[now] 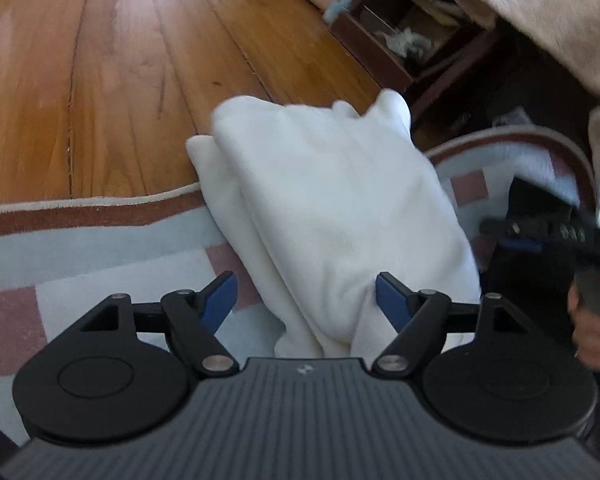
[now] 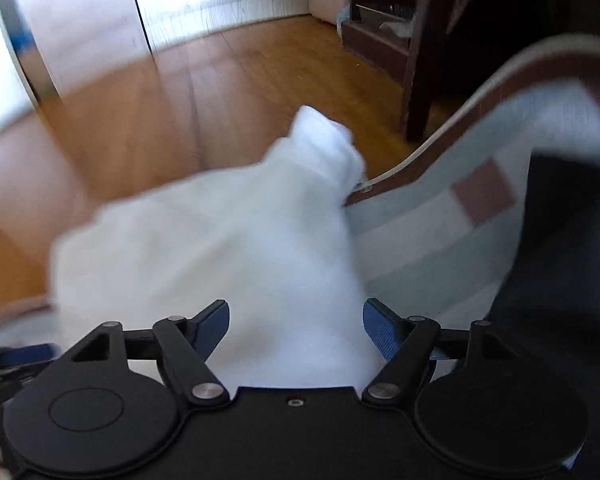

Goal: Fold clothes

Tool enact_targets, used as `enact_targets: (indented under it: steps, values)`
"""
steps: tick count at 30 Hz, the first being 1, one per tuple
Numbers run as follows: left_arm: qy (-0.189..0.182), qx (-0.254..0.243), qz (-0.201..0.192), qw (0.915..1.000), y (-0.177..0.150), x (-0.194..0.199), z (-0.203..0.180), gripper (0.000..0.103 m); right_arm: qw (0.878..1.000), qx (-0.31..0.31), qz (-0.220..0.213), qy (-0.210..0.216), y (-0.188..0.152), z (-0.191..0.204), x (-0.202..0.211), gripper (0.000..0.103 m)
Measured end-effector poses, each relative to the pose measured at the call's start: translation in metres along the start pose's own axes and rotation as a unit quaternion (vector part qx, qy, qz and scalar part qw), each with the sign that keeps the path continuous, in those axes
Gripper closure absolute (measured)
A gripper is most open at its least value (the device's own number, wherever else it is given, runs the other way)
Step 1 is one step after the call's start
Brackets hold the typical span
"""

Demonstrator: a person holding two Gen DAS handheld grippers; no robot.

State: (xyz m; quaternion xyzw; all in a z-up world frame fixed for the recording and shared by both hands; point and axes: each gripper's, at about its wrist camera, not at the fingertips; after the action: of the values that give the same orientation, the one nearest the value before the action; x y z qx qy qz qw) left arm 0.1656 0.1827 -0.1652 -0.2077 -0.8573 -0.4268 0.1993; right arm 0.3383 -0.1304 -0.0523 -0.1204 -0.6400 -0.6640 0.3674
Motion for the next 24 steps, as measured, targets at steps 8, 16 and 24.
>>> enact_targets:
  steps: [8,16,24]
  values:
    - [-0.013,0.077,0.015,0.9968,0.027,-0.033,0.012,0.027,0.984,-0.168,0.053,0.0,-0.013,-0.055,-0.056,0.018]
    - [-0.047,0.116,0.102,0.9869,-0.006,-0.065,0.011,0.013,0.978,-0.18,0.099,0.039,-0.022,-0.076,-0.115,0.0]
    - [-0.102,0.126,0.094,0.9822,-0.03,-0.09,-0.012,0.036,0.997,-0.057,0.044,0.019,0.002,-0.028,-0.086,0.047]
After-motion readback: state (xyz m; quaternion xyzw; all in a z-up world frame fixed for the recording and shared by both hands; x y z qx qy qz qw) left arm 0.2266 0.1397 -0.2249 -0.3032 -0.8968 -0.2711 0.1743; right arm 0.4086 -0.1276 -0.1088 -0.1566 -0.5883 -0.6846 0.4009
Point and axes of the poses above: each gripper's, at about its wrist camera, not at the fingertips, and x roughly against the way its jaws point, z to its left, y to its top, and after that the axes turned 14 degrees about -z, right-handed
